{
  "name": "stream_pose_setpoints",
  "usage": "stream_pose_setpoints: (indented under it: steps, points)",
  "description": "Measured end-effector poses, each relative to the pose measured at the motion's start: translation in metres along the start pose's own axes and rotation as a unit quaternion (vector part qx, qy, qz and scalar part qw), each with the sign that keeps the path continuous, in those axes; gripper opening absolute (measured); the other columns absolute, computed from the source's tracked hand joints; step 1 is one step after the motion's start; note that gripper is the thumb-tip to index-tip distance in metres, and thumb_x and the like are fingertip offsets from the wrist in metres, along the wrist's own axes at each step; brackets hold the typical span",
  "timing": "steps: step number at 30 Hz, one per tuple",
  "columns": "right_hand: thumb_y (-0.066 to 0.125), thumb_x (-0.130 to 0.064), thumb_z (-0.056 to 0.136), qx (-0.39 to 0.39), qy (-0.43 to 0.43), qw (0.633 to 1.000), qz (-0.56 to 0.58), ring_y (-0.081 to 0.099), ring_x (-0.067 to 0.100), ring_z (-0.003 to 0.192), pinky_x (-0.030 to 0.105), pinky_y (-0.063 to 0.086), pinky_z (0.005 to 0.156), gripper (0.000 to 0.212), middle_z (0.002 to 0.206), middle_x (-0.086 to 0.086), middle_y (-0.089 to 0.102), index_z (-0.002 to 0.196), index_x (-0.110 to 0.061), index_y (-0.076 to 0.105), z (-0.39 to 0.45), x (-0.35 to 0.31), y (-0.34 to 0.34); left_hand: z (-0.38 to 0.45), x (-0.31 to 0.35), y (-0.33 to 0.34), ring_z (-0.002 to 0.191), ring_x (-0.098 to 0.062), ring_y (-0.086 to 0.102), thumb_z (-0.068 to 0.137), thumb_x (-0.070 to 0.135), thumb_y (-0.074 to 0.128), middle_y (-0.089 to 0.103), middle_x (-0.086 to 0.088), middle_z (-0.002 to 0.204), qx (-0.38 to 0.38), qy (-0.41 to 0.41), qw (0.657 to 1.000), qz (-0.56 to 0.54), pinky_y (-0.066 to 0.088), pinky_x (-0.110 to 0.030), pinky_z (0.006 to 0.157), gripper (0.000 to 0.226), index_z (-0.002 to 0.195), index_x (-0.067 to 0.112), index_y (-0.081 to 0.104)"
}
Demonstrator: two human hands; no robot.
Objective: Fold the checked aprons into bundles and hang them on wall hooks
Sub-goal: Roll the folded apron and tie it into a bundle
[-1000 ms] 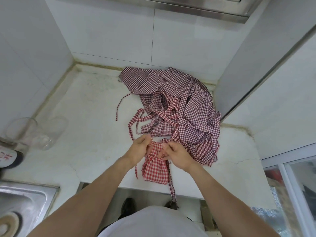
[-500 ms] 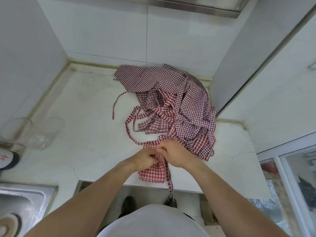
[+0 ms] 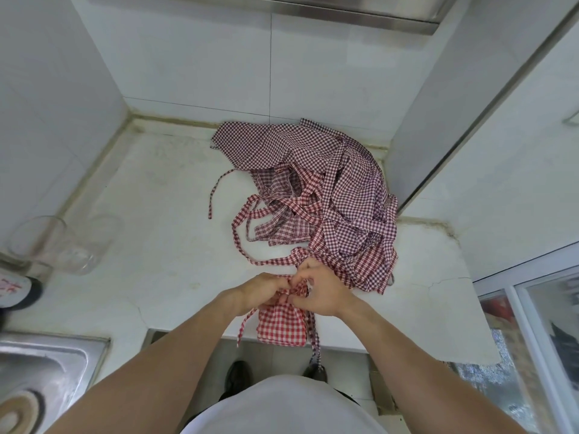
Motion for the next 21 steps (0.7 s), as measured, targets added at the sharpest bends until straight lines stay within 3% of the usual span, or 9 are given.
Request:
stream_pose_setpoints:
  steps: [3, 7, 13, 15, 17, 19, 21]
  points:
    - [0.086, -0.023, 0.072, 0.035, 0.003, 0.999, 0.016, 0.05, 0.001, 0.086, 0.012, 0.038, 0.077, 0.015, 0.1, -0.007, 0.051, 0.084, -0.02, 0.078, -0.001, 0.001, -0.002, 0.0, -0.001, -0.002, 0.051, -0.009, 0.035, 0.094, 0.026, 0.046, 0.045, 0.008, 0.052, 0.015, 0.004, 1.0, -0.008, 0.03, -0.027, 0.056, 0.032, 0.063, 0.017, 0.049]
    - [0.086, -0.024, 0.07, 0.038, 0.01, 0.999, 0.027, 0.051, 0.006, 0.091, 0.02, 0.044, 0.082, 0.014, 0.097, -0.01, 0.048, 0.079, -0.018, 0.077, -0.001, 0.002, 0.003, 0.0, -0.004, -0.003, 0.05, -0.01, 0.035, 0.095, 0.028, 0.046, 0.046, 0.002, 0.056, 0.016, 0.011, 1.0, -0.015, 0.03, -0.026, 0.055, 0.032, 0.067, 0.014, 0.053]
    - [0.079, -0.019, 0.074, 0.062, 0.018, 0.997, 0.036, 0.048, 0.0, 0.078, 0.016, 0.041, 0.072, 0.025, 0.091, -0.012, 0.046, 0.064, -0.03, 0.059, -0.003, 0.004, 0.008, 0.001, -0.002, 0.001, 0.052, -0.014, 0.045, 0.098, 0.02, 0.048, 0.051, -0.005, 0.058, 0.041, 0.034, 0.998, -0.04, 0.037, -0.025, 0.053, 0.034, 0.066, 0.011, 0.056]
    - [0.074, -0.014, 0.076, 0.073, 0.025, 0.996, 0.054, 0.047, 0.001, 0.073, 0.017, 0.04, 0.069, 0.025, 0.09, -0.007, 0.048, 0.064, -0.029, 0.058, -0.004, 0.008, 0.008, 0.001, 0.0, 0.004, 0.052, -0.015, 0.049, 0.1, 0.015, 0.046, 0.056, -0.008, 0.063, 0.051, 0.046, 0.997, -0.033, 0.041, -0.024, 0.051, 0.025, 0.078, 0.01, 0.057]
    - [0.07, -0.008, 0.077, 0.076, 0.041, 0.993, 0.075, 0.047, 0.0, 0.071, 0.017, 0.038, 0.068, 0.025, 0.089, -0.005, 0.049, 0.063, -0.024, 0.057, -0.005, 0.012, 0.007, 0.001, -0.003, 0.005, 0.05, -0.014, 0.05, 0.101, 0.016, 0.049, 0.06, -0.009, 0.069, 0.052, 0.054, 0.996, -0.044, 0.041, -0.021, 0.045, 0.005, 0.098, 0.013, 0.045]
    - [0.067, -0.003, 0.079, 0.075, 0.06, 0.989, 0.11, 0.047, -0.003, 0.07, 0.016, 0.038, 0.07, 0.028, 0.087, -0.005, 0.049, 0.062, -0.022, 0.056, -0.006, 0.012, 0.007, 0.003, -0.006, 0.005, 0.05, -0.014, 0.05, 0.101, 0.018, 0.054, 0.062, -0.01, 0.07, 0.048, 0.066, 0.995, -0.049, 0.038, -0.022, 0.044, 0.013, 0.102, 0.013, 0.041]
    - [0.064, 0.002, 0.08, 0.081, 0.083, 0.979, 0.167, 0.048, -0.005, 0.07, 0.019, 0.039, 0.074, 0.03, 0.085, -0.005, 0.049, 0.06, -0.019, 0.056, -0.006, 0.015, 0.008, 0.004, -0.006, 0.005, 0.052, -0.015, 0.053, 0.101, 0.019, 0.055, 0.065, -0.01, 0.071, 0.047, 0.08, 0.994, -0.062, 0.04, -0.024, 0.049, 0.011, 0.1, 0.009, 0.05]
Point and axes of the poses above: each hand's wrist, its own z-axis towards the middle knuckle, its own y-axis out of the palm, x = y × z, the point moved 8 cm from there along z, towards the middle knuckle
